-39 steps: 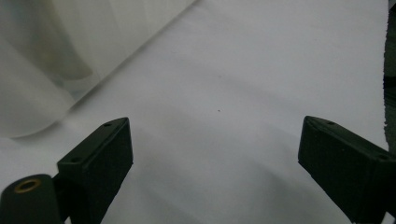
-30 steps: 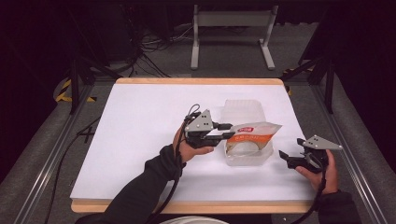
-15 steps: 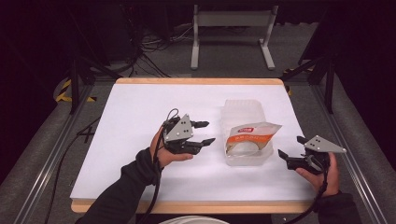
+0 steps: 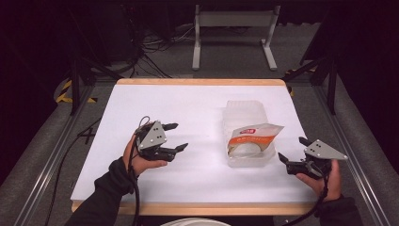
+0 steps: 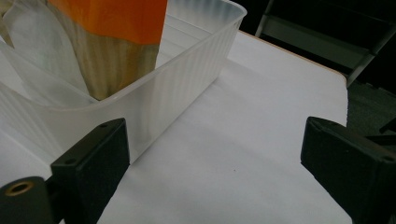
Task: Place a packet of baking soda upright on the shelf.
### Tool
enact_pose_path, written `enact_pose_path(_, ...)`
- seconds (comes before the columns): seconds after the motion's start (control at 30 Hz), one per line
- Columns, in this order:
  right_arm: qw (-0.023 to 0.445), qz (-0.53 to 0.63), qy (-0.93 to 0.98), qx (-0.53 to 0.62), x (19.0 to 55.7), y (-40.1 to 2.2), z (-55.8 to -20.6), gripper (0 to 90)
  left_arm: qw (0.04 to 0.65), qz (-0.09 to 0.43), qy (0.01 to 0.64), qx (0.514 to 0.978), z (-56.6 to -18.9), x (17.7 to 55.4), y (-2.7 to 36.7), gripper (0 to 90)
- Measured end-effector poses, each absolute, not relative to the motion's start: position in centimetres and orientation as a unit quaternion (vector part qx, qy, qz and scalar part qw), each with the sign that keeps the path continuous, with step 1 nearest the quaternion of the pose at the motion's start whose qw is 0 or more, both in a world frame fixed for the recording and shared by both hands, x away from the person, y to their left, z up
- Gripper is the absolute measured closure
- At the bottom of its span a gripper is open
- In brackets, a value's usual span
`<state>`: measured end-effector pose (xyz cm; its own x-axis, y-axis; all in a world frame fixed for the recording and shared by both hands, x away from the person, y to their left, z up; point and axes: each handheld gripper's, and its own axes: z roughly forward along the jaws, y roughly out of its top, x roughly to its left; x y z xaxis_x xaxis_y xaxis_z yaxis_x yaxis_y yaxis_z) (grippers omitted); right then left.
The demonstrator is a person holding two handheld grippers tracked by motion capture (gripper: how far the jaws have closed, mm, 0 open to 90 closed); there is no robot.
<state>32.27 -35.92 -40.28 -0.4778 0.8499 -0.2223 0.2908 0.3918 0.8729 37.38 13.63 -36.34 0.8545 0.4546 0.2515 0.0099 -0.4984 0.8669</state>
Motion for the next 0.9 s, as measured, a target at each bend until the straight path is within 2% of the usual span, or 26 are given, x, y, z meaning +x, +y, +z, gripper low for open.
enact_pose_path(0.53,0.376,0.388,0.755,0.372,31.6,-35.9,-40.4,7.6,0.448,0.271,0.213,0.825,-38.3,36.7,21.7,21.8)
enact_pose_path(0.9,0.372,0.380,0.756,0.382,31.5,-36.4,-41.0,6.9,0.428,0.268,0.255,0.824,-40.7,36.8,25.6,20.8)
